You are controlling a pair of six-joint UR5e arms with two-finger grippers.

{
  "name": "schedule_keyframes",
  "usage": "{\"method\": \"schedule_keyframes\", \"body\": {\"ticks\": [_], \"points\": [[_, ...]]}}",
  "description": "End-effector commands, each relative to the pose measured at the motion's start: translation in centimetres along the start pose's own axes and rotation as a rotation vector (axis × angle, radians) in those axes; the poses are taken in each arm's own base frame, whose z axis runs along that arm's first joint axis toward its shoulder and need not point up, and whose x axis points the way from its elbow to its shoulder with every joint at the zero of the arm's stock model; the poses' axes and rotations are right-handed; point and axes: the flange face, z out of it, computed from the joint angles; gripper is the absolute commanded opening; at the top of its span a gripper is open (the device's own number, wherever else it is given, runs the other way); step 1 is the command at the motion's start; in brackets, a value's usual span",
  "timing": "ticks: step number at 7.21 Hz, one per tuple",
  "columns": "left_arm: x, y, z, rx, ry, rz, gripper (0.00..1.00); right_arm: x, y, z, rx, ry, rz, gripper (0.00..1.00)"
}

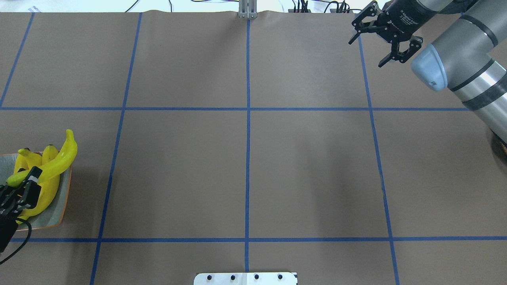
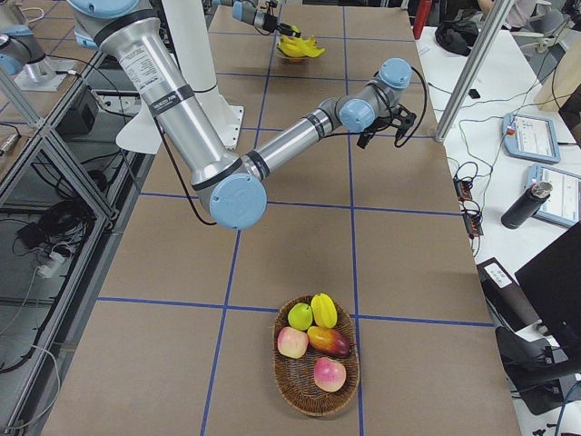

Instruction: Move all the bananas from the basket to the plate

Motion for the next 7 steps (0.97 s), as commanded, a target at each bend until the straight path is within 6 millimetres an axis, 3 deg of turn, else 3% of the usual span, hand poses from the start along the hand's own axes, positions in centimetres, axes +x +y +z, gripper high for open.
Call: {"method": "schedule_keyframes", "body": {"ticks": [1,3,7], "points": [[0.0,0.3,-0.2,-0.03,-0.003,-0.039,0.0,0.3,-0.1,0.2,-0.001,0.003,0.002,1.0],[1.0,-0.3,-1.1,-0.066,0.031,-0.21,0.0,0.6,0.2,0.2,-0.001,0.003,0.0,1.0],[3.9,-2.4,-1.9,-0.166,0.037,-0.362,0.0,0.4,0.6,1.5,0.019,0.022,-0.012,1.0]]}}
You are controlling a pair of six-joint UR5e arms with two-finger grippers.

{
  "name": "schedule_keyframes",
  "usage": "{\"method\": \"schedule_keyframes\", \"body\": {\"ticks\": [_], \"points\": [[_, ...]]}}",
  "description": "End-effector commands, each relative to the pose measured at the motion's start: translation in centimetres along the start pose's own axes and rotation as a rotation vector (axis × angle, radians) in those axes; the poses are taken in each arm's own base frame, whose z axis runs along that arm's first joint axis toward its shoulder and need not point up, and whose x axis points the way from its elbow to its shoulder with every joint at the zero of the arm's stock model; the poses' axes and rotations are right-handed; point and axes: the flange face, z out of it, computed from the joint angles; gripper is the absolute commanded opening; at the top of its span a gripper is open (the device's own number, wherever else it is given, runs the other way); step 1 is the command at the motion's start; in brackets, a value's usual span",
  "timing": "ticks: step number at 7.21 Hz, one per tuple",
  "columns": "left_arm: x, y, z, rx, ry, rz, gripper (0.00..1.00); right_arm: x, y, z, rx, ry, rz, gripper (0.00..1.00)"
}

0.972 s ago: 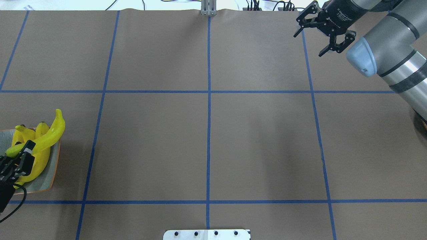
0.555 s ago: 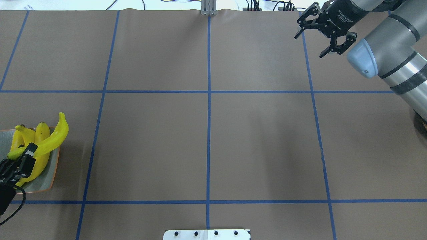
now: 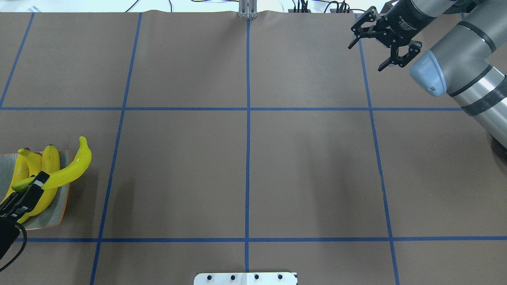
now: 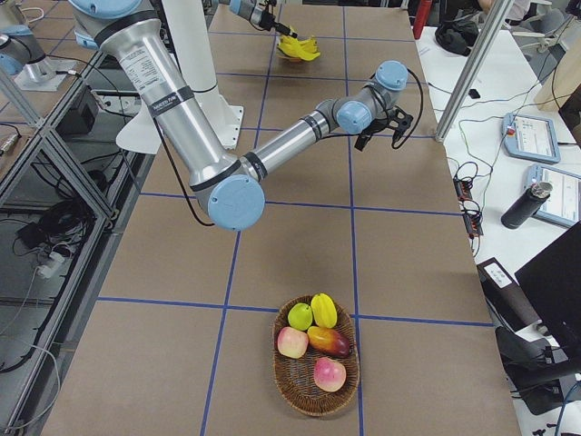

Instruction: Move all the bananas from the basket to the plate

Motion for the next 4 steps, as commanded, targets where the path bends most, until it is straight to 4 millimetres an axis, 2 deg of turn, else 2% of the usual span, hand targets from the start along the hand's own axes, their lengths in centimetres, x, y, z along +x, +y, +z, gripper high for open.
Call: {"method": "schedule_keyframes", "body": {"ticks": [1,3,4], "points": [[0.3,-2.2,-0.7,-0.055,0.015,-0.12,0.0,0.0,0.1,0.5,0.01,0.008,-0.004,1.0],[-1.0,-5.5,-1.7,-0.157,0.017,-0.241,0.0,-0.2,0.7,1.6,0.016,0.021,-0.013,1.0],[-2.2,-6.4,-1.9,-0.196,0.013,-0.264,0.0,-0.3,0.9,1.9,0.018,0.024,-0.012,1.0]]}}
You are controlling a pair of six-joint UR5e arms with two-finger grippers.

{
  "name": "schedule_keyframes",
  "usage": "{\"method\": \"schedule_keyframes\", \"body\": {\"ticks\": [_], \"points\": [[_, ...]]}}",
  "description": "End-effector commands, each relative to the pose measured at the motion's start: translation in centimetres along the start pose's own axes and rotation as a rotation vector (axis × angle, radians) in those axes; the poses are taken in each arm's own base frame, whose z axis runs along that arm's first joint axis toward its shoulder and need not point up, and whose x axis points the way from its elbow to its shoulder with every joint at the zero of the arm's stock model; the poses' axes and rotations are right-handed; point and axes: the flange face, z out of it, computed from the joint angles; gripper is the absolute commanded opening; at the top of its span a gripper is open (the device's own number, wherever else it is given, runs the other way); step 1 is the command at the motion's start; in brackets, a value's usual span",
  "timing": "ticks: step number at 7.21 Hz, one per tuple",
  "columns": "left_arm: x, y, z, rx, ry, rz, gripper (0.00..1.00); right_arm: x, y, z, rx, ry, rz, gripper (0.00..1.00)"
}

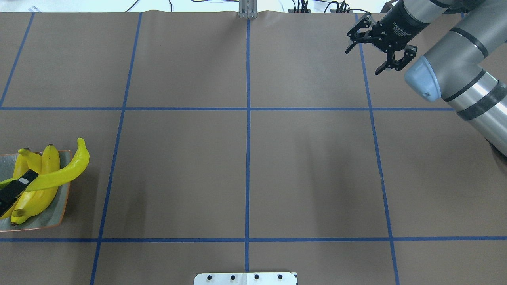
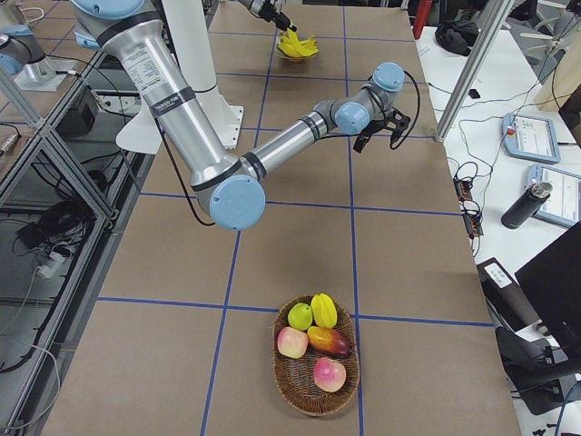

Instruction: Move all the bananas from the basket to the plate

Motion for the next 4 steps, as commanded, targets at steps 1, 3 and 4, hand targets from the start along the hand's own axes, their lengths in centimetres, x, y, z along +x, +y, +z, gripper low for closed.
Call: {"method": "schedule_keyframes", "body": {"ticks": [1,3,4], "points": [[-3.5,-2.3,-0.7,-0.104,-0.025,-0.056,0.0,-0.3,0.6,0.9,0.007,0.01,-0.006,1.0],[-8.2,-4.7,-1.2,-0.21,-0.023,-0.152,0.0,-0.6,1.1,1.3,0.018,0.014,-0.013,1.0],[-7.5,-4.4,-1.3,-0.232,0.009,-0.23,0.0,-0.6,1.2,1.2,0.025,0.014,-0.015,1.0]]}}
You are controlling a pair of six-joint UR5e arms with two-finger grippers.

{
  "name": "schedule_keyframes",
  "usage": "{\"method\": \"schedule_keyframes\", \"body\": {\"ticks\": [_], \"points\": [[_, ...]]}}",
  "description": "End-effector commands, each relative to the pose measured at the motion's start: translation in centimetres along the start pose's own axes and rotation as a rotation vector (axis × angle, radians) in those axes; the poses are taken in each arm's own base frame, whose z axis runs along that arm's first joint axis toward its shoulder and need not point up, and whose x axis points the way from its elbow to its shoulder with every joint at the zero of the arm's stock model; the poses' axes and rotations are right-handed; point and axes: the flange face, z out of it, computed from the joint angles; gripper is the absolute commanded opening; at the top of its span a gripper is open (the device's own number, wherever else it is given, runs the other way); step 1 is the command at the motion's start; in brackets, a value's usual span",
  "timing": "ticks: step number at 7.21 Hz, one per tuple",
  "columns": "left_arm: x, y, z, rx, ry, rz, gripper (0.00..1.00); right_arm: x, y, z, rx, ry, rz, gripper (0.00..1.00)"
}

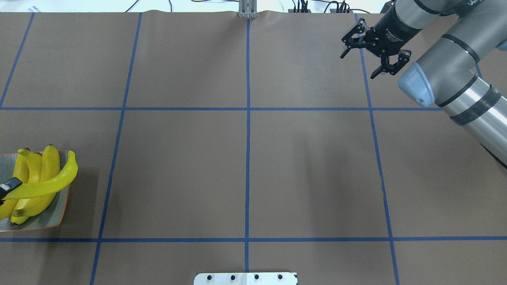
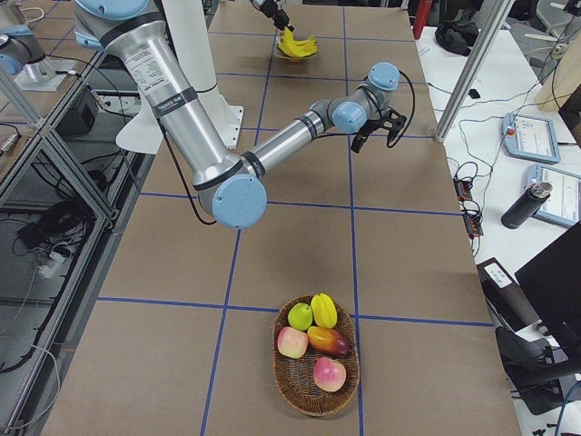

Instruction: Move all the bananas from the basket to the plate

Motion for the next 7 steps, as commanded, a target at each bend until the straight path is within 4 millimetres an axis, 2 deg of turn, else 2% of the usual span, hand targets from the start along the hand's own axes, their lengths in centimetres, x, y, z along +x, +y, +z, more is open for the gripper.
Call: {"method": "schedule_keyframes", "body": {"ticks": [1,2,3,4,5,6,7], "points": [[0.7,0.4,-0.2,-0.085,0.096,-0.193,0.0,0.1,0.2,0.0,0.01,0.001,-0.004,1.0],[0.9,-0.2,-0.7,-0.111,0.128,-0.252,0.0,0.0,0.3,-0.1,0.011,-0.001,-0.007,1.0],[-1.4,-2.0,-1.3,-0.158,0.129,-0.276,0.0,0.0,0.2,0.0,0.015,0.002,-0.006,1.0],[-4.8,-5.3,-2.3,-0.186,0.132,-0.288,0.0,0.3,0.2,0.3,0.023,0.008,-0.005,1.0],[-7.2,-8.2,-3.4,-0.218,0.14,-0.31,0.0,0.2,0.5,0.9,0.024,0.014,-0.01,1.0],[-8.3,-9.6,-4.0,-0.236,0.159,-0.34,0.0,0.0,1.0,1.1,0.029,0.016,-0.018,1.0],[-8.6,-8.8,-3.4,-0.243,0.173,-0.362,0.0,-0.1,1.2,1.1,0.03,0.013,-0.022,1.0]]}}
